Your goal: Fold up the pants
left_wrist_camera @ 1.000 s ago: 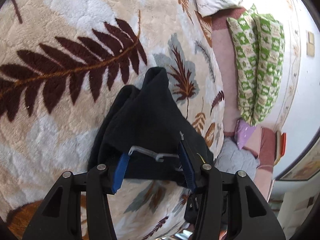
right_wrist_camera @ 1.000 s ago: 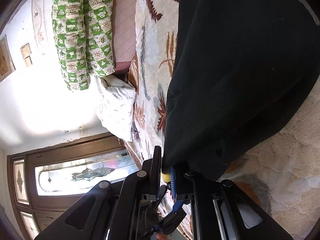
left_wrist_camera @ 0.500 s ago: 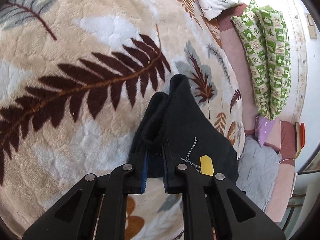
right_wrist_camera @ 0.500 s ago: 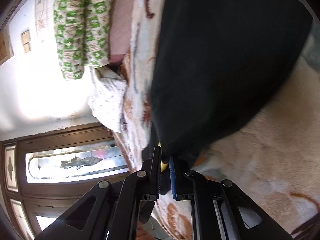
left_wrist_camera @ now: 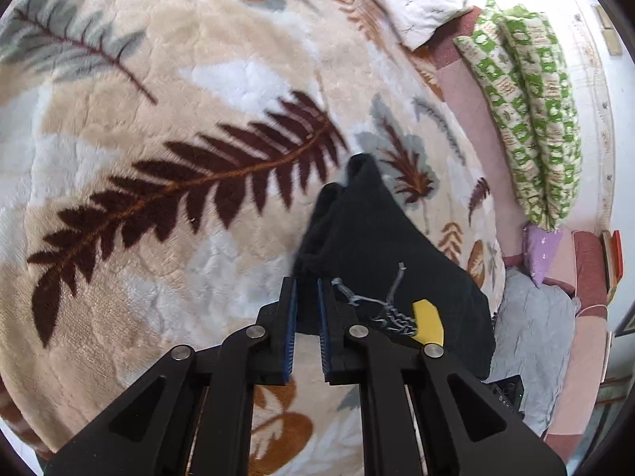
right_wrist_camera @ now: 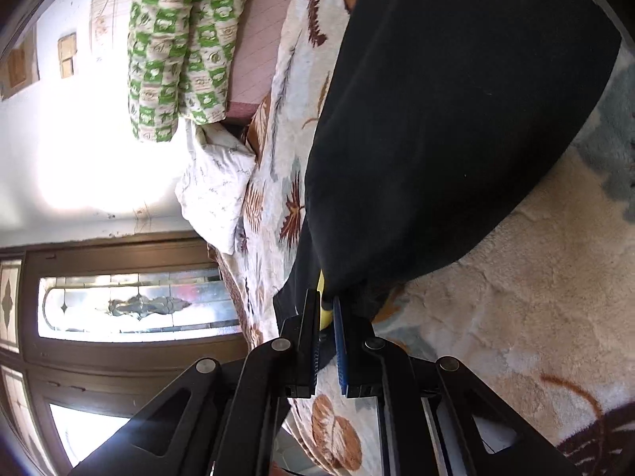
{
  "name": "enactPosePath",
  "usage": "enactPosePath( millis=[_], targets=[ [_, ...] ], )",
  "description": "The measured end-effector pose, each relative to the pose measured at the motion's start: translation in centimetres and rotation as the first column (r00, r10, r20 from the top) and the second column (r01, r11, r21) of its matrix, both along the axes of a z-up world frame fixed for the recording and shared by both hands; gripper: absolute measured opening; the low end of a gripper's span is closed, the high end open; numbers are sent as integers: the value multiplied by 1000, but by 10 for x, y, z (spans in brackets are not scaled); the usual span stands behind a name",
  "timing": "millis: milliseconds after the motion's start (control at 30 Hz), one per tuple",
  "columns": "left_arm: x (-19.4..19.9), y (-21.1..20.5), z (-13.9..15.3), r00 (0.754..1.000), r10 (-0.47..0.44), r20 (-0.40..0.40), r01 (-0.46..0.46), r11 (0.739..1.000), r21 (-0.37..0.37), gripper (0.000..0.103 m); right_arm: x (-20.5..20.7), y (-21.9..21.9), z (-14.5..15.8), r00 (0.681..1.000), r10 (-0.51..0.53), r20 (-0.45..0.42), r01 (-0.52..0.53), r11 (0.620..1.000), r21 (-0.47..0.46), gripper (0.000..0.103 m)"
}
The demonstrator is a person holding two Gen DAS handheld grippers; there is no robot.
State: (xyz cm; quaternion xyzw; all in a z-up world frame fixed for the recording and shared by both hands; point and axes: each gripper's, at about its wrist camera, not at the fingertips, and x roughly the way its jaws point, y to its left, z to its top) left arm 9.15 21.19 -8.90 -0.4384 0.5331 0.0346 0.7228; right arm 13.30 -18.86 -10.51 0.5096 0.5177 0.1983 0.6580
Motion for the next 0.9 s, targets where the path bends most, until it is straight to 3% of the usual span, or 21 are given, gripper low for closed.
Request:
enactPosePath(
  millis=[67, 200, 267, 333, 400, 500, 667, 700, 733, 900],
  targets=[
    [-5, 4, -5, 1000, -2, -8, 2, 999, -45, 8, 2, 0, -8, 1000, 4, -25, -5, 999, -36, 11],
    [-1, 13, 13, 998, -32, 52, 32, 999, -2, 9, -1, -7, -4, 998, 54, -28, -55, 998, -38, 12],
    [15, 20, 21, 996, -53, 74, 52, 999, 15, 16, -3, -19, 14, 996, 87, 26, -84, 992, -89, 14],
    [35, 19, 23, 991, -121, 56, 120, 993, 18, 38, -5, -39, 33, 993, 93, 75, -81, 985, -149, 23],
    [51, 14, 24, 983, -179, 46, 178, 984, 25, 39, -7, -56, 46, 991, 79, 107, -58, 981, -187, 34],
    [66, -1, 25, 960, -280, -6, 278, 954, 113, 40, -10, -67, 53, 989, 79, 125, -52, 977, -206, 35],
    [73, -19, 12, 931, -353, -94, 365, 911, 191, 40, -11, -58, 43, 989, 101, 108, -78, 977, -201, 35],
    [72, -19, 13, 935, -340, -98, 353, 911, 212, 36, -11, -56, 41, 990, 98, 103, -76, 978, -195, 35],
    [70, -20, 17, 939, -334, -79, 344, 913, 219, 22, -10, -56, 38, 991, 93, 97, -74, 980, -187, 35],
    [62, -21, 31, 943, -332, -36, 331, 915, 230, 11, -9, -64, 33, 994, 72, 82, -53, 977, -208, 35]
  ],
)
